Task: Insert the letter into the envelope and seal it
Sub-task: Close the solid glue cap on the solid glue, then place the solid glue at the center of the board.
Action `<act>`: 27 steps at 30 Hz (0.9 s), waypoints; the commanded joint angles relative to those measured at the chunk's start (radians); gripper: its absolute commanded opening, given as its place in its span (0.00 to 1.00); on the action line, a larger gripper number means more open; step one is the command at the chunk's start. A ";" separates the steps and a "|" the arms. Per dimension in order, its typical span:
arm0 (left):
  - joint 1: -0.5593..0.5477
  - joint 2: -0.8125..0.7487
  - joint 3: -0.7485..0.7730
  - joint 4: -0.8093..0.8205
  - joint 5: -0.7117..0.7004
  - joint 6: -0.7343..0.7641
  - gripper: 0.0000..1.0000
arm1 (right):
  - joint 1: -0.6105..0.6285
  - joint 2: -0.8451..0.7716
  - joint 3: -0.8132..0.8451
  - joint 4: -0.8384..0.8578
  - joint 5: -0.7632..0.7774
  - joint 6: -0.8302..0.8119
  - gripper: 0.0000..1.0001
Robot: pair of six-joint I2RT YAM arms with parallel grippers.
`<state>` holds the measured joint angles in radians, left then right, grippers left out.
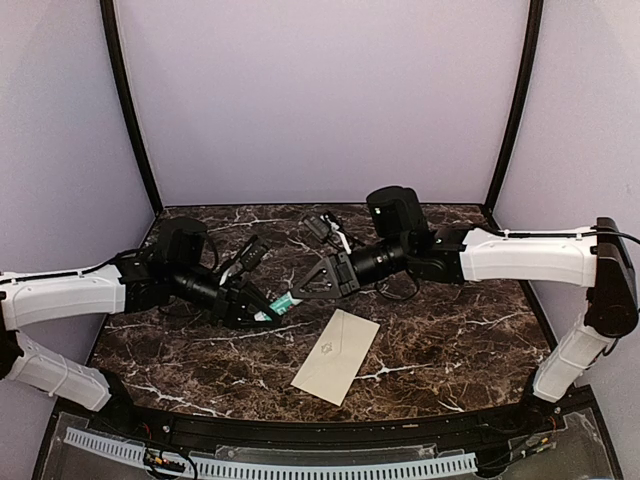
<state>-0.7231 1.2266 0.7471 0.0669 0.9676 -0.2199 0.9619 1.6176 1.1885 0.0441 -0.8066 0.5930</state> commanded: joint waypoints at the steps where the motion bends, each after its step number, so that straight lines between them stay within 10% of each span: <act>1: -0.035 0.024 0.116 0.211 -0.045 0.009 0.00 | 0.083 0.034 -0.018 0.067 -0.067 0.016 0.00; 15: -0.034 0.040 0.146 0.214 -0.082 0.014 0.00 | 0.079 0.008 -0.038 0.042 -0.052 -0.006 0.00; 27: -0.033 -0.144 -0.039 0.085 -0.412 0.011 0.00 | -0.059 -0.200 -0.065 -0.019 0.352 -0.123 0.61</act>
<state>-0.7567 1.1381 0.7734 0.1020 0.7223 -0.1806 0.9386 1.4715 1.1324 0.0013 -0.6044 0.5053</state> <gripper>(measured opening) 0.232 0.600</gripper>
